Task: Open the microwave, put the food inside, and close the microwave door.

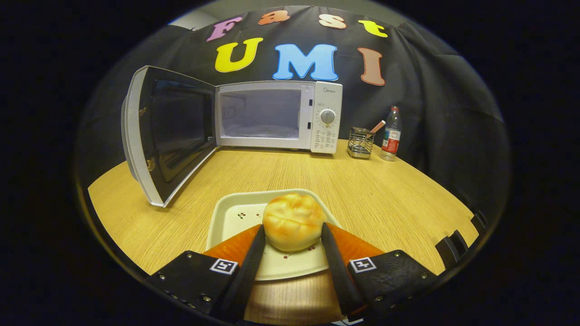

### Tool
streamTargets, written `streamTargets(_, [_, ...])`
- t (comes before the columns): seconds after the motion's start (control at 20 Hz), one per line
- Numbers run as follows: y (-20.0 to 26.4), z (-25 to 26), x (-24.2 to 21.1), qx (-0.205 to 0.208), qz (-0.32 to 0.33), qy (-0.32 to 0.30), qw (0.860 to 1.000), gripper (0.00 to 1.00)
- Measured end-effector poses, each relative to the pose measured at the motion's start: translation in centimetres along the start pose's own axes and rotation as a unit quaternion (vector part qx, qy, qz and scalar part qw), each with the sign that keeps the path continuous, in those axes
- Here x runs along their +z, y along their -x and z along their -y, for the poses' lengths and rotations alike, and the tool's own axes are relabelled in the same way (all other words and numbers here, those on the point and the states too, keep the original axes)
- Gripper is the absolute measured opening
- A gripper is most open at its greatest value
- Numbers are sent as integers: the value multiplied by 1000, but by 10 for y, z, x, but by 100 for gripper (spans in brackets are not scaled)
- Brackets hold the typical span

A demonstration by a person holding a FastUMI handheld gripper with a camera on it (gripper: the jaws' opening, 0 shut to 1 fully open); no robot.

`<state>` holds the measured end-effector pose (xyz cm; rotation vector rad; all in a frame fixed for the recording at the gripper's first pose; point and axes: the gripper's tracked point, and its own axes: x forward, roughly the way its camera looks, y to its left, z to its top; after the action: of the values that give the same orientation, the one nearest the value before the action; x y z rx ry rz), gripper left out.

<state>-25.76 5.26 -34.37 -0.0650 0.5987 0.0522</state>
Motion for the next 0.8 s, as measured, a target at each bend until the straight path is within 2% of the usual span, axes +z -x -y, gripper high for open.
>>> streamTargets(0.05, [-1,0,0,8,6,-4,1000,67])
streamTargets(0.1, [-1,0,-1,16,5,-9,1000,66])
streamTargets(0.15, [-3,0,0,26,6,-12,1000,56])
streamTargets(0.55, [-3,-5,13,107,18,-39,993,55])
streamTargets(0.8, [1,3,45,116,57,-46,990,56])
